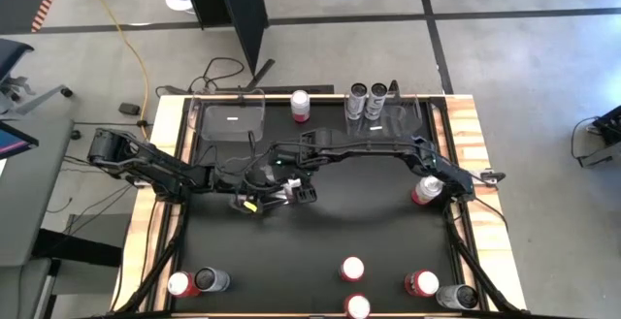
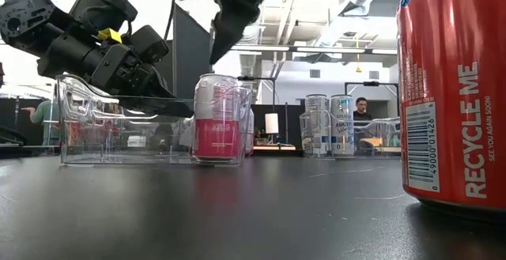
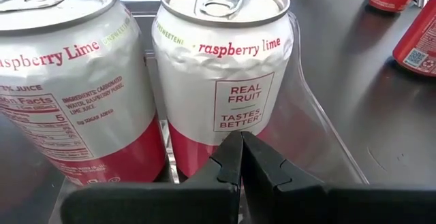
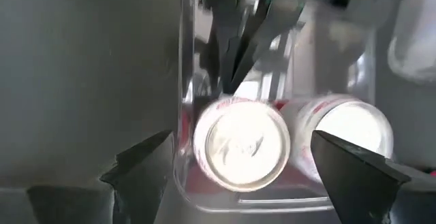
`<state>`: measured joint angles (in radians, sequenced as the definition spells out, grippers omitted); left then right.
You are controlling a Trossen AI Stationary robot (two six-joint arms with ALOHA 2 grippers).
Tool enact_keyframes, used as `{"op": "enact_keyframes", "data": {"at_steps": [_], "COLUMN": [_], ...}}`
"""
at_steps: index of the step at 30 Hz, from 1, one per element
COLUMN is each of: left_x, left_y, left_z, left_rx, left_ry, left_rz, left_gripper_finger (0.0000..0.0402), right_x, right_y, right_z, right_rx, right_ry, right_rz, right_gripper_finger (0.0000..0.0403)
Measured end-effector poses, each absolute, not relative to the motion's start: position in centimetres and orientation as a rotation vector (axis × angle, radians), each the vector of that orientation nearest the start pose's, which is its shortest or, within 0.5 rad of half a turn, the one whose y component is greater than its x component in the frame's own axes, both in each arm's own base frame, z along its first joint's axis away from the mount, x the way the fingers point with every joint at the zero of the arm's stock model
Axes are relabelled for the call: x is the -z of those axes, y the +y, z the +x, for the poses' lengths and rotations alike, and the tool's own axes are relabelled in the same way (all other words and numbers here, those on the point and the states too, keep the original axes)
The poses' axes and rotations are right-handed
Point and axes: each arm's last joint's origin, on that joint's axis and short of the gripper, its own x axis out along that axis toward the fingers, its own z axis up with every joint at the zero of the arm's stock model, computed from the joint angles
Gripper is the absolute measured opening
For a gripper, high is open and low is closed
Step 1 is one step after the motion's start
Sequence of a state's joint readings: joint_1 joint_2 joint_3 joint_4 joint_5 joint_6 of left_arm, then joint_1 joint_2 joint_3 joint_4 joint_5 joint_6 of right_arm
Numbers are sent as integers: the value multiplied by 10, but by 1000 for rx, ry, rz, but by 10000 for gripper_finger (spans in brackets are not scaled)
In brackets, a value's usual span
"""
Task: Sort soda cans
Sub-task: Put the top pink-white soda can into the bottom transparent bin
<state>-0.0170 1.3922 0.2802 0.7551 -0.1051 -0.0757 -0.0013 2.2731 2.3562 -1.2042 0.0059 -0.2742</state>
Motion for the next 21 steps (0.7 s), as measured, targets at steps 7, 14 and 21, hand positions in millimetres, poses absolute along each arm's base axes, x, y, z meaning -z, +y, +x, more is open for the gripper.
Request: {"op": "enact_keyframes", "data": {"at_steps": [7, 14, 21], "left_x": [-140, -147, -158], "left_y": [-1, -1, -1], "left_z": [225, 222, 211], "left_rx": [-100, -102, -110], "left_ry": [338, 320, 343], "left_rz": [-54, -75, -86], "left_gripper_finger": [2, 13, 85], "right_x": [-331, -339, -339], "right_y": [-17, -79, -114], "right_z": [465, 457, 450], "right_rx": [-98, 78, 160], "right_ry": [978, 954, 951], "right_rz": [-293, -190, -136], "right_gripper_finger": [360, 360, 360]}}
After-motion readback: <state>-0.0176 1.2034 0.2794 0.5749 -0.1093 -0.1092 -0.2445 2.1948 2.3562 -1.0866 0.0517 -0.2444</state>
